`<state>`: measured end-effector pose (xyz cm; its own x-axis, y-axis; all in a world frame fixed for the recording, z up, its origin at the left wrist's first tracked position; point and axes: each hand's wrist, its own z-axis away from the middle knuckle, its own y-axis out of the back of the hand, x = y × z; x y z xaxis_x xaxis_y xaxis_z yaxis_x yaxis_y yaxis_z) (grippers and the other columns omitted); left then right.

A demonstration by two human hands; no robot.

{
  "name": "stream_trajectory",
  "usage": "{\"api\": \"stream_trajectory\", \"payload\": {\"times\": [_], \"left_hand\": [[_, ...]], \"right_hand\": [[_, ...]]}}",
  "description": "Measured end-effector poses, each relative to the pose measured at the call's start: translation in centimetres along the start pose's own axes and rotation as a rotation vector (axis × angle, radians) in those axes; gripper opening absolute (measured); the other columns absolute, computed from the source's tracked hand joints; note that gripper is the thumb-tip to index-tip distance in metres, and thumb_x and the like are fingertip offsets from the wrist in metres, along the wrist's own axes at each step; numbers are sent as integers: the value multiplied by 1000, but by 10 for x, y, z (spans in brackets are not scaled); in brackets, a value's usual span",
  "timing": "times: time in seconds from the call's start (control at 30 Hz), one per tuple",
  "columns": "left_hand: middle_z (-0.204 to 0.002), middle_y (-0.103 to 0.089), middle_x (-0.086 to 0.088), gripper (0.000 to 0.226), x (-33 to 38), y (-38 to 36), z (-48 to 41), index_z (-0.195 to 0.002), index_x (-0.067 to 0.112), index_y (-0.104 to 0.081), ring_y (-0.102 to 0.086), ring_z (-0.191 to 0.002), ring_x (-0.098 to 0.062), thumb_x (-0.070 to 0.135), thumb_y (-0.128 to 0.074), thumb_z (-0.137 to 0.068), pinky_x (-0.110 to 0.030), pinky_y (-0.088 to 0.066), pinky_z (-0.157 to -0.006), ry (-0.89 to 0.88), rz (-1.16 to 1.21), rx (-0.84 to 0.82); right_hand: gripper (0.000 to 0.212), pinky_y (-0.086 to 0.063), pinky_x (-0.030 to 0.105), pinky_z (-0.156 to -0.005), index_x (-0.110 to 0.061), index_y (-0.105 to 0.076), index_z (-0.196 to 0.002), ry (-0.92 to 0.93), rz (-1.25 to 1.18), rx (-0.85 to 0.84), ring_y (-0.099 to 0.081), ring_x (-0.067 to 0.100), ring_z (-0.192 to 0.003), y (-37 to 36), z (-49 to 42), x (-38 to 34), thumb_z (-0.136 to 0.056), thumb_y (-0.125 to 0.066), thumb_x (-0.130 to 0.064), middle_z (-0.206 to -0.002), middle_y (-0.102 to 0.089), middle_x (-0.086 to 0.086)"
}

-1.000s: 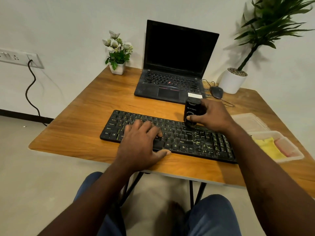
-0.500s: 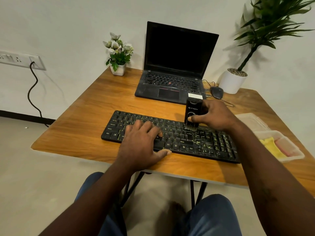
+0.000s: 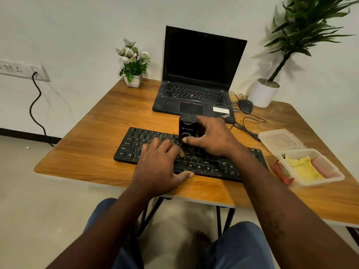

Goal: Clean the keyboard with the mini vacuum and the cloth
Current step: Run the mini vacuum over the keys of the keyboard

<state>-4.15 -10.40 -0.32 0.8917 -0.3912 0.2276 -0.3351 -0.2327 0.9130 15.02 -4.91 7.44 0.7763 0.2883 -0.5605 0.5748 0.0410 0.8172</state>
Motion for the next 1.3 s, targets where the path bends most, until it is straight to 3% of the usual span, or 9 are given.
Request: {"api": "stream_trajectory", "payload": {"times": [0.13, 0.27, 0.57, 0.73, 0.8, 0.97, 1.07, 1.2, 1.3], "left_hand": [[-123, -52, 9, 69, 0, 0, 0, -124, 37, -56, -39, -118, -16, 86, -43, -78, -40, -35, -97, -4, 8, -10], [-123, -51, 9, 65, -1, -1, 0, -124, 37, -55, -39, -118, -15, 84, -49, -79, -40, -34, -98, -5, 17, -5], [-121, -52, 9, 67, 0, -1, 0, -122, 37, -57, -40, -117, -16, 86, -44, -77, -42, -36, -97, -8, 7, 3], [-125, -51, 8, 70, -1, -1, 0, -128, 37, -55, -38, -119, -16, 85, -46, -79, -41, -35, -98, -4, -9, -7], [-125, -52, 8, 69, -1, -1, 0, -127, 36, -56, -40, -118, -17, 85, -46, -79, -41, -35, -97, -6, 0, -3], [-119, -55, 8, 68, -2, -4, -1, -120, 35, -60, -43, -115, -17, 86, -44, -77, -42, -38, -94, -16, 15, 24], [-119, -55, 8, 68, -2, -4, 0, -119, 35, -60, -43, -114, -17, 86, -44, -77, -42, -38, -93, -17, 8, 25], [-123, -54, 7, 72, -2, -3, 1, -125, 32, -58, -42, -116, -17, 86, -46, -78, -42, -38, -95, -11, -15, 10], [-125, -53, 8, 70, -2, -3, 0, -125, 35, -57, -41, -118, -16, 86, -45, -78, -42, -37, -97, -8, 3, -5]], "right_hand": [[57, -53, 23, -75, -22, -61, -132, -147, 15, -95, -67, 15, -102, 30, 6, 21, -81, -86, -30, -111, -69, -5], [57, -50, 25, -73, -17, -65, -128, -253, 200, -46, -67, 18, -96, 61, 13, 45, -78, -88, -32, -116, -73, 3], [59, -60, 28, -82, -23, -62, -134, -50, 63, 43, -66, 15, -105, 18, 2, 11, -81, -86, -30, -120, -70, -2], [54, -61, 32, -83, -25, -65, -126, -50, 43, -267, -70, 11, -97, 32, 6, 6, -78, -88, -31, -109, -72, -7], [45, -61, 32, -81, -27, -65, -118, -49, 13, -313, -72, 10, -93, 41, 9, 10, -79, -88, -28, -104, -74, -6], [56, -61, 26, -79, -25, -64, -130, -77, 15, -3, -69, 11, -100, 37, 9, 26, -79, -88, -25, -115, -71, -5], [51, -63, 36, -84, -28, -67, -126, -36, 68, -98, -69, 10, -98, 30, 16, 25, -79, -87, -28, -112, -72, -8], [41, -60, 26, -77, -30, -68, -118, 63, 21, -334, -69, 3, -90, 36, 33, 14, -81, -86, -28, -101, -72, -12], [45, -59, 24, -77, -30, -68, -121, 44, -35, -352, -71, 3, -92, 46, 35, 22, -80, -87, -28, -102, -74, -12]]}}
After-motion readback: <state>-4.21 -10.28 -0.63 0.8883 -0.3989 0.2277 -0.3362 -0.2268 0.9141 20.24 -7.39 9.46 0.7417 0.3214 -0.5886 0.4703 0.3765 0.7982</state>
